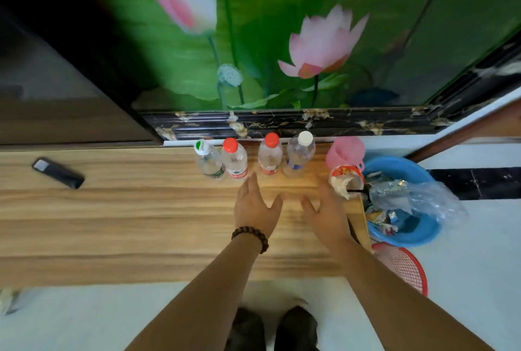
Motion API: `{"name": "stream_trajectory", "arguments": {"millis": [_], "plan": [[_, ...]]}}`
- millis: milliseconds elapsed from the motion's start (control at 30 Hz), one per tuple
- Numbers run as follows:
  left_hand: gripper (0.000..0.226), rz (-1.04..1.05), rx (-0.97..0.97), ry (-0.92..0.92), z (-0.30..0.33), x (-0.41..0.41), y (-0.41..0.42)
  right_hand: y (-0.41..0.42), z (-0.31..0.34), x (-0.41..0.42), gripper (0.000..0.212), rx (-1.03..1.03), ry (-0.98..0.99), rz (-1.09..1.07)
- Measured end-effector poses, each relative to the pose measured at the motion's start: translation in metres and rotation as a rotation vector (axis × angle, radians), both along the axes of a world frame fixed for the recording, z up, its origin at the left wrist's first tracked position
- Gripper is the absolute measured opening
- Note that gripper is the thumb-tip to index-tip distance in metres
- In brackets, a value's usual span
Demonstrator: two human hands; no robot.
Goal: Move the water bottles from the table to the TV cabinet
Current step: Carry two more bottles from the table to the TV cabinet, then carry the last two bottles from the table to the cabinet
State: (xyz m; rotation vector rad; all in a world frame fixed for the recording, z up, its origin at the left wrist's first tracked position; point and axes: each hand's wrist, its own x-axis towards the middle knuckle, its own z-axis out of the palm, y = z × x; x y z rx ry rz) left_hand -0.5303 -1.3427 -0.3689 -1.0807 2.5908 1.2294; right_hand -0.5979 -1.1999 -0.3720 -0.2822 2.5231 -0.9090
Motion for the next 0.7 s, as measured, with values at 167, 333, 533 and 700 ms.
{"name": "stream_trajectory", "arguments": {"millis": [167, 333, 533, 700], "plan": [[0.081, -0.156, -0.168, -0.142, 0.089, 0.049, -0.005, 0.007, 0.094, 0.034, 0.059, 0.193, 0.044, 0.187], [0.079, -0.201, -0.234, -0.255, 0.164, 0.107, -0.015, 0.004, 0.167, 0.07, 0.058, 0.259, 0.065, 0.335], [0.074, -0.029, -0.218, -0.301, 0.223, 0.178, -0.015, -0.008, 0.212, 0.1, 0.058, 0.311, 0.104, 0.483], [0.072, 0.204, -0.21, -0.324, 0.245, 0.223, -0.004, -0.032, 0.24, 0.121, 0.057, 0.276, 0.14, 0.65]]}}
